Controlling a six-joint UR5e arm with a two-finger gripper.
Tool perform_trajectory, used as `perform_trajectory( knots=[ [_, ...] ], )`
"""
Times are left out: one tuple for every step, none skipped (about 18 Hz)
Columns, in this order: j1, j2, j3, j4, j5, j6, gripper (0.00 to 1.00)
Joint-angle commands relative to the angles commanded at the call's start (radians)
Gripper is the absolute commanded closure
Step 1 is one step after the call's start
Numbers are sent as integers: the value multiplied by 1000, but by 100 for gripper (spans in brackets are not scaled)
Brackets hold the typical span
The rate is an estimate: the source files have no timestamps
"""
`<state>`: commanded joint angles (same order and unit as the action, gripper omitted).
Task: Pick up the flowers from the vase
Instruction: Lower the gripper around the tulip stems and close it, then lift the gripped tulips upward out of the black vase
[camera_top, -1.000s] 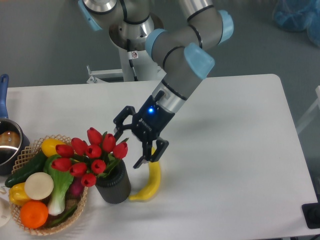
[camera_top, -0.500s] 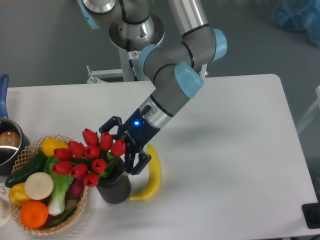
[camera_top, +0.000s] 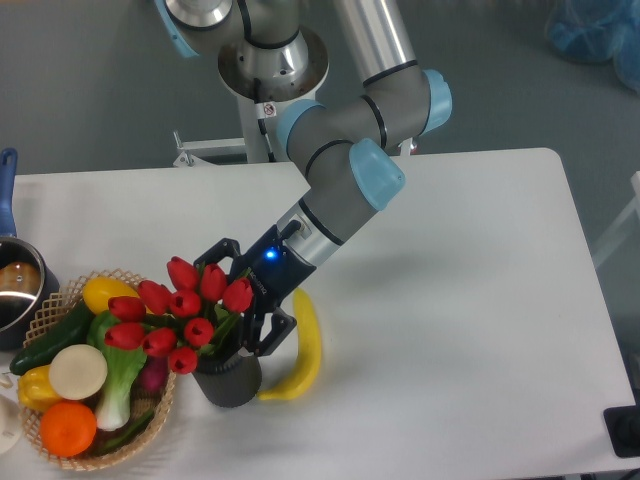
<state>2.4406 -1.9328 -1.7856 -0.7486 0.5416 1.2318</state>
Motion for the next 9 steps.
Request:
perform_trajectory(
  knots=[
    [0,0,0,0,-3,0,0],
    [0,0,3,0,-5,0,0],
    [2,0,5,0,-6,-2,5],
    [2,0,6,0,-6,-3,15],
    [2,0,6,0,-6,-3,23],
    [2,0,6,0,-6,-3,30],
    [2,0,6,0,-6,-2,32],
    [2,0,6,0,-6,-2,35],
    [2,0,6,0,-6,-3,40]
  ],
)
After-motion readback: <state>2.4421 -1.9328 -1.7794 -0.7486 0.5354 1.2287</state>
